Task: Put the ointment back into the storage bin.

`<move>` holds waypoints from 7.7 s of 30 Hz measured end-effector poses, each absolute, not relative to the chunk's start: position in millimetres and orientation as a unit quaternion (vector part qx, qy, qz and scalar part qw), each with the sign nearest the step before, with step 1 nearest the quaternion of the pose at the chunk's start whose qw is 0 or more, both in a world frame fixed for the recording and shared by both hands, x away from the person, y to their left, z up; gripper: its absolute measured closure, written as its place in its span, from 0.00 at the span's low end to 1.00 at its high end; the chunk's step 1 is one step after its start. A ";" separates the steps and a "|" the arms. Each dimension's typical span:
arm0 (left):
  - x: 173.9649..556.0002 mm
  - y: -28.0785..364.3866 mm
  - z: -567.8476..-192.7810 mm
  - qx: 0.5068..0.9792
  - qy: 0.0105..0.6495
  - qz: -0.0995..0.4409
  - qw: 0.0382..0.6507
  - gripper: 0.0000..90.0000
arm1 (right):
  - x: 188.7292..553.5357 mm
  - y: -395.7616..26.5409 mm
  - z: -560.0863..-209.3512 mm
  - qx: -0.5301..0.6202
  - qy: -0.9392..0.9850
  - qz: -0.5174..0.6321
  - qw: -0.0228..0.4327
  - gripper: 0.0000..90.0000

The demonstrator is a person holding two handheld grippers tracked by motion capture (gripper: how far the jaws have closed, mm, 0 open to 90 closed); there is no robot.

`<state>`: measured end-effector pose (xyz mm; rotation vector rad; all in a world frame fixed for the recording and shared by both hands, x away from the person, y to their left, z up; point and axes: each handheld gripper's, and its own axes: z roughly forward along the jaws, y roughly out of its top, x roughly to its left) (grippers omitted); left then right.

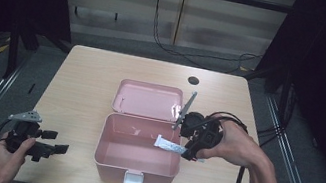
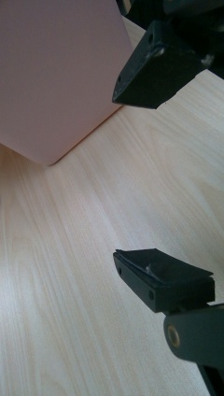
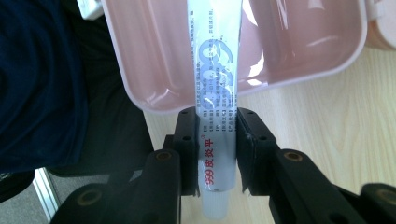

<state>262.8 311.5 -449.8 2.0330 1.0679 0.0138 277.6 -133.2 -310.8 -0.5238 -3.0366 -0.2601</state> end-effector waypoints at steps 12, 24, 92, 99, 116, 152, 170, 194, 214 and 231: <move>262.6 311.8 -449.7 0.806 0.426 0.007 0.411 0.22 | 281.6 -105.9 -316.1 -0.149 -0.985 -0.081 0.037 0.79; 262.8 312.4 -449.5 0.805 0.427 0.008 0.412 0.21 | 286.6 -86.7 -322.7 -0.131 -0.987 -0.079 0.046 0.79; 262.5 312.9 -449.2 0.804 0.427 0.009 0.413 0.21 | 294.5 -5.3 -422.5 -0.065 -0.990 -0.026 0.119 0.79; 262.3 312.3 -449.3 0.805 0.427 0.010 0.412 0.21 | 294.9 -4.8 -429.5 -0.061 -0.990 -0.025 0.127 0.79; 262.7 311.7 -449.6 0.808 0.424 0.006 0.409 0.21 | 294.8 -5.6 -439.7 -0.064 -0.989 -0.005 0.130 0.79; 262.8 311.9 -449.8 0.808 0.426 0.007 0.407 0.21 | 295.2 -16.6 -422.3 -0.091 -0.987 -0.029 0.132 0.68; 262.4 311.6 -449.3 0.808 0.425 0.008 0.408 0.21 | 298.6 -33.6 -390.3 -0.111 -0.985 -0.055 0.121 0.65; 262.5 311.7 -449.3 0.808 0.425 0.006 0.407 0.21 | 295.0 -70.3 -339.6 -0.138 -0.984 -0.083 0.079 0.63; 262.5 311.7 -449.4 0.809 0.425 0.005 0.406 0.21 | 282.1 -105.2 -317.8 -0.153 -0.982 -0.093 0.057 0.63; 262.8 312.1 -449.6 0.808 0.427 0.010 0.406 0.21 | 272.6 -146.9 -317.8 -0.191 -0.975 -0.108 0.047 0.61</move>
